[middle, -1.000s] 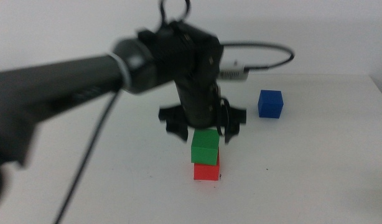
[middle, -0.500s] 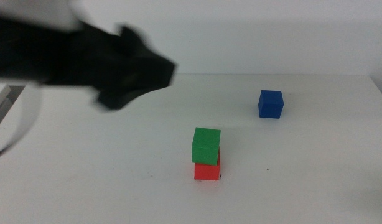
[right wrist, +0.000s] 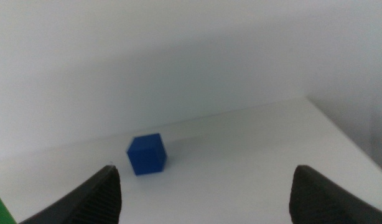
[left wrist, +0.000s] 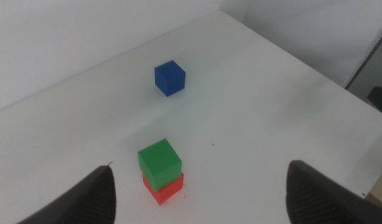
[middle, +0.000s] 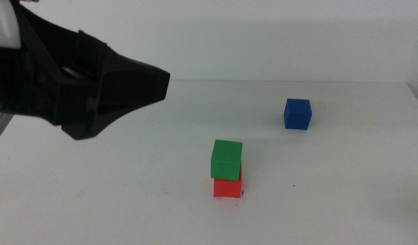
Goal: Stack red cubes first, then green, then blue cubes in a specific spot.
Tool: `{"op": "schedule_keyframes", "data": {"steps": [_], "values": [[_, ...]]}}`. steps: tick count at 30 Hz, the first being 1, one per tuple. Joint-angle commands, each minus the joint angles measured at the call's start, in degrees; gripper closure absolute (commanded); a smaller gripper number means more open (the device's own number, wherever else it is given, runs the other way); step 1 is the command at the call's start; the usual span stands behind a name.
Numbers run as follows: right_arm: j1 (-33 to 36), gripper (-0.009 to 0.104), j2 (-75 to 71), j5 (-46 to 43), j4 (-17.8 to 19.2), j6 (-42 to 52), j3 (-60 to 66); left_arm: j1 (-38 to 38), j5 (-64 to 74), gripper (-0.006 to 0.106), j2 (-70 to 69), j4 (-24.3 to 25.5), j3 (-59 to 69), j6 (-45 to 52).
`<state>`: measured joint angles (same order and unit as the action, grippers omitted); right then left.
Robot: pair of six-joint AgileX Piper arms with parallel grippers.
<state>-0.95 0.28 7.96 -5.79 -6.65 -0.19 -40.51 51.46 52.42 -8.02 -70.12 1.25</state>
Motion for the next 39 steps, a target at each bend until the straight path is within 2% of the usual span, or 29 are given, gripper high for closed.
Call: {"op": "schedule_keyframes", "data": {"steps": [1,3,7,9,11,15,18,21,23,26,31,33,35,39], "values": [[-0.06,0.002,1.38,-0.48,-1.62,-1.96,-2.12,0.07,-1.61,0.007,-0.21,-0.46,0.14,0.03],[-0.06,0.002,7.35,3.13,-1.92,-1.63,-7.78,0.07,-2.83,0.007,-0.21,-0.46,0.14,0.03],[-0.06,0.002,27.29,20.56,-4.25,4.68,-24.94,0.07,-5.08,0.007,-0.21,-0.46,0.14,0.03],[-0.06,0.002,35.66,25.74,-4.89,6.65,-31.38,0.07,-5.44,0.007,-0.21,-0.46,0.14,0.03],[-0.06,0.002,42.88,26.65,-5.33,6.26,-36.01,0.07,-5.44,0.007,-0.21,-0.46,0.14,0.03],[-0.06,0.002,56.15,24.62,-9.72,3.35,-42.72,0.07,-5.38,0.007,-0.21,0.09,0.14,-0.87],[-0.06,0.002,63.74,22.63,-14.69,4.16,-45.22,0.07,-3.33,0.007,-0.21,4.28,0.14,-5.79],[0.07,0.002,71.15,22.69,-19.81,11.20,-49.35,0.07,-1.21,0.007,-0.21,9.94,0.14,-11.78],[1.36,0.002,76.32,23.75,-18.62,10.92,-54.53,0.07,-0.27,0.007,-0.21,12.24,0.18,-14.22],[5.34,0.002,85.55,27.57,-13.59,6.65,-63.99,0.07,-0.17,0.007,-0.21,12.50,0.18,-14.34],[13.06,0.002,100.72,33.90,4.75,-8.04,-81.22,0.07,-0.28,0.007,-0.21,12.39,0.18,-14.34],[15.07,0.002,105.99,36.05,9.15,-11.46,-87.73,0.07,-0.28,0.007,-0.21,12.39,0.18,-14.34],[16.14,0.002,111.38,38.05,10.91,-12.56,-93.06,0.07,-0.51,0.007,-0.21,12.28,0.18,-14.34],[16.78,0.002,120.14,40.37,11.27,-14.83,-102.17,0.07,-0.99,0.007,-0.21,12.28,0.18,-14.34]]}}
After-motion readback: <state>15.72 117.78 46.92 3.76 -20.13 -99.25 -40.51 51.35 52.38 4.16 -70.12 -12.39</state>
